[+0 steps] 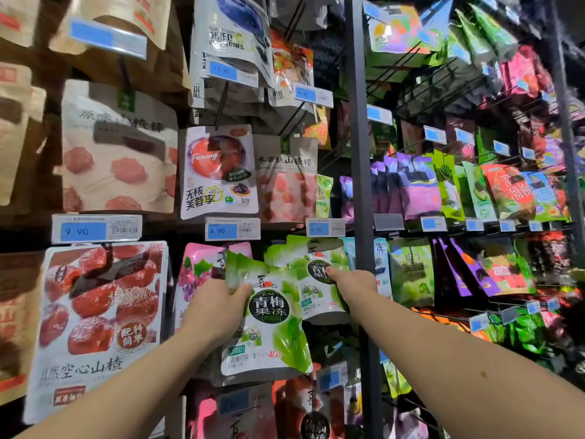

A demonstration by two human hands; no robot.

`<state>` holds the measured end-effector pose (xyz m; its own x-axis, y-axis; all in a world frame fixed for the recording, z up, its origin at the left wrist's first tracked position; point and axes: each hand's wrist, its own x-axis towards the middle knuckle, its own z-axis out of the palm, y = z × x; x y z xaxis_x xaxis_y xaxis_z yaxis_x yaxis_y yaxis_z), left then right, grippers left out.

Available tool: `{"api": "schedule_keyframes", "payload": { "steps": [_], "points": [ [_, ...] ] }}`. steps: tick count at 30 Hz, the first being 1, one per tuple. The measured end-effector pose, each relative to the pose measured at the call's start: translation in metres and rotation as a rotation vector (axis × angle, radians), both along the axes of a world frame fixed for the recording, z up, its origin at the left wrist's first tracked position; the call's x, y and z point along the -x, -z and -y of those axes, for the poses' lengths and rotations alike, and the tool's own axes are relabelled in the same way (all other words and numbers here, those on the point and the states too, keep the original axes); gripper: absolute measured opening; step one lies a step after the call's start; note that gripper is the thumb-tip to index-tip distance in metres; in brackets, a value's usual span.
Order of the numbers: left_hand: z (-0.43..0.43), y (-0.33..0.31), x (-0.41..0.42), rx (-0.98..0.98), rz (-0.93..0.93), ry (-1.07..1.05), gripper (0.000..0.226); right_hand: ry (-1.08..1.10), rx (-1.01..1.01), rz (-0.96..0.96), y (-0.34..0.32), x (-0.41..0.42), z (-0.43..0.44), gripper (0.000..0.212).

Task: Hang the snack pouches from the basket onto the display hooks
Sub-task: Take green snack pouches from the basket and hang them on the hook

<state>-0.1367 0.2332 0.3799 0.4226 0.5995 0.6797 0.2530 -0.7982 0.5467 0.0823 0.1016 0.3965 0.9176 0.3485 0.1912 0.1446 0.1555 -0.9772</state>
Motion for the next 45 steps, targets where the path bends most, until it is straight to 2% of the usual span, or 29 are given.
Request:
{"api": "schedule_keyframes", "payload": {
  "steps": [5, 15, 17, 20, 24, 29, 32, 37, 39, 42, 45],
  "points": [
    [-0.001, -0.002, 0.005, 0.002, 0.011, 0.036, 0.070, 0.026, -0.007, 0.016, -0.004, -0.003, -0.003, 0.035],
    [0.005, -0.005, 0.010, 0.005, 0.005, 0.092, 0.066, 0.025, 0.138, 0.001, -0.015, -0.015, -0.002, 0.070],
    [0.004, -0.004, 0.011, 0.017, 0.013, 0.101, 0.066, 0.018, 0.165, 0.007, -0.016, -0.020, -0.004, 0.072],
    [-0.001, -0.001, 0.014, 0.023, 0.020, 0.091, 0.064, 0.054, 0.214, 0.114, -0.012, -0.020, -0.011, 0.061],
    [-0.007, 0.006, 0.021, 0.022, 0.016, 0.065, 0.062, 0.041, 0.251, 0.292, 0.004, -0.016, -0.029, 0.035],
    [-0.021, 0.016, 0.024, 0.062, 0.020, 0.064, 0.059, 0.054, 0.220, 0.367, 0.020, -0.025, -0.064, 0.027],
    [-0.026, 0.018, 0.023, 0.094, 0.015, 0.047, 0.059, 0.080, 0.282, 0.368, 0.026, -0.036, -0.083, 0.038],
    [-0.028, 0.016, 0.021, 0.115, 0.008, 0.026, 0.063, 0.126, 0.290, 0.364, 0.026, -0.038, -0.093, 0.039],
    [-0.027, 0.015, 0.020, 0.128, 0.010, 0.038, 0.061, 0.138, 0.268, 0.400, 0.031, -0.030, -0.085, 0.057],
    [-0.021, 0.012, 0.018, 0.126, -0.002, 0.037, 0.059, 0.130, 0.352, 0.623, 0.051, -0.012, -0.061, 0.084],
    [-0.017, 0.012, 0.015, 0.145, 0.008, 0.060, 0.059, 0.065, 0.638, 0.967, 0.069, -0.003, -0.043, 0.089]
  ]
}}
